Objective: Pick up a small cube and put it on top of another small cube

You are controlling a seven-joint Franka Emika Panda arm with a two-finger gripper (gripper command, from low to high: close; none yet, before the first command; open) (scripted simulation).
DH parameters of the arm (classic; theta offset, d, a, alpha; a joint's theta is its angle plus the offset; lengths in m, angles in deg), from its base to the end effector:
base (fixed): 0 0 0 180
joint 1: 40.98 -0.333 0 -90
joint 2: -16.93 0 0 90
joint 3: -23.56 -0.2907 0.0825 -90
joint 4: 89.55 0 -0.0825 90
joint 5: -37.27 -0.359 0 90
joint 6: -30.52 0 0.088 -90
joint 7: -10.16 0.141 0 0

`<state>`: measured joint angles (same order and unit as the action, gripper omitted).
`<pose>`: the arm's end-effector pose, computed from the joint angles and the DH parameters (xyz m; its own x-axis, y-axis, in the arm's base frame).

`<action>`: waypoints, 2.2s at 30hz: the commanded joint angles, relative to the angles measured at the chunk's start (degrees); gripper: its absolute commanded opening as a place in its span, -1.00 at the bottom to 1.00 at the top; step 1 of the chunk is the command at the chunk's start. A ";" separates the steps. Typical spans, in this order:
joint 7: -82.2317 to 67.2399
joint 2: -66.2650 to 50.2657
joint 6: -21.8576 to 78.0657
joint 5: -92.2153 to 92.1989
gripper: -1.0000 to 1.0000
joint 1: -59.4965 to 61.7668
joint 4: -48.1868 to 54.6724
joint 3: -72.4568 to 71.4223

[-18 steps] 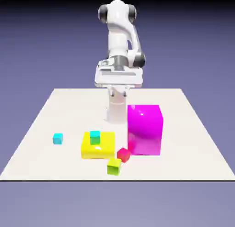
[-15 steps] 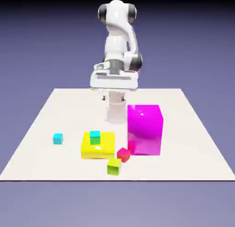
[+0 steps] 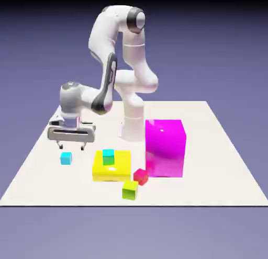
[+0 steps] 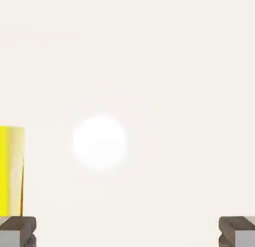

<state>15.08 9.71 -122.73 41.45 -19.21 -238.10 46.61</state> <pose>0.2971 -0.3028 0.1771 0.6952 -0.7182 -0.0312 -0.7143 -0.6950 0.0826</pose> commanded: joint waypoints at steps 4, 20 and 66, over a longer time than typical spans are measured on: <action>-3.96 -4.21 2.19 0.44 0.00 2.33 1.31 2.43; -3.90 -2.95 3.44 -0.73 -1.00 1.06 2.82 3.46; 82.90 -3.42 -3.03 -24.60 1.00 -23.32 -2.96 -25.47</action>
<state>97.98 6.29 -125.76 16.85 -42.52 -241.07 21.14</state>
